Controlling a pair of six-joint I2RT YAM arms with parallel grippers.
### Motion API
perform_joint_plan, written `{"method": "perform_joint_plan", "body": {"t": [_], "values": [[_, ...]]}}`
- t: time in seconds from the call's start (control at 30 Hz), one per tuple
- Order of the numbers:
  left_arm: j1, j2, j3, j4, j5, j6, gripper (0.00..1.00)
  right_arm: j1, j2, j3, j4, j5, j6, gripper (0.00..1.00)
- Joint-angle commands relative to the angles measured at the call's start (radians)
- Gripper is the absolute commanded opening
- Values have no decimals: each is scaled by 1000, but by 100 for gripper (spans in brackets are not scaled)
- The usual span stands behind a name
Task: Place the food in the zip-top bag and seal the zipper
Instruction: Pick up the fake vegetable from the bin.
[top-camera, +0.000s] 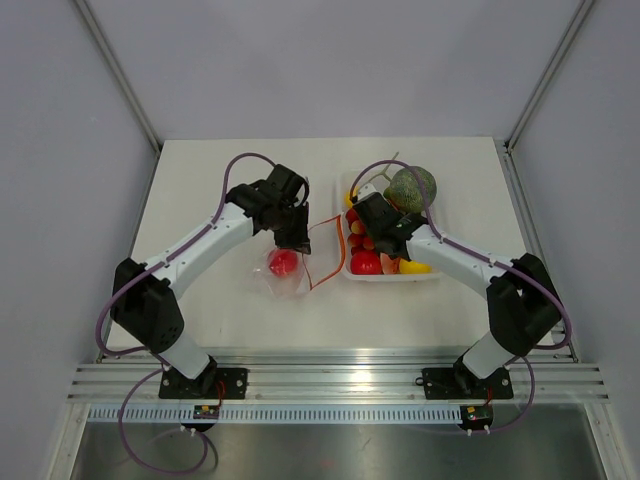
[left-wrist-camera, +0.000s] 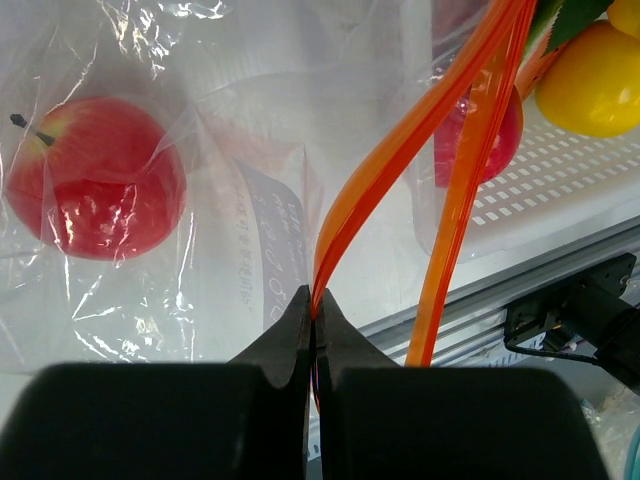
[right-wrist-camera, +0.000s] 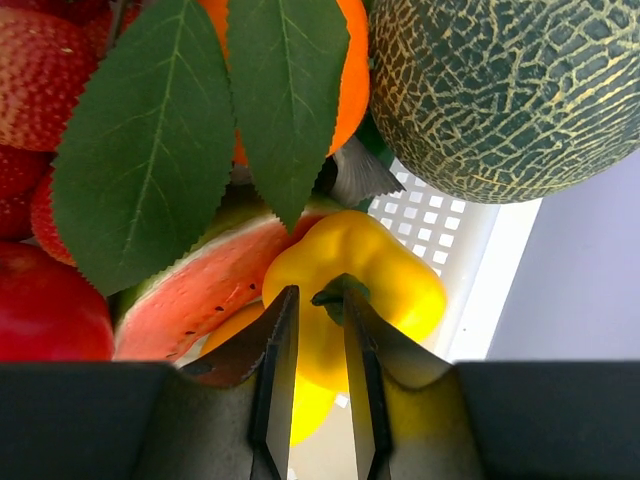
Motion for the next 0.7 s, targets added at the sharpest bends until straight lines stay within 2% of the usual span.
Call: {"method": "perform_joint_plan", "body": {"t": [0.0,0.23,0.37,0.53,0.67], "values": [[2,-40,-7,36,38,24,0,7,6,-3,39,71,0,31],[2,-37,-12,42,45,33,0,7,16,-6,54,120,-8,29],[2,-35,-19,50,48,33,0,7,32,1,59,146,-5,20],[2,-35,-25,47,47,32,0,7,29,33,17,122,36,0],[2,-34,-18,42,41,33,0,7,-14,67,-47,70,99,0]]}}
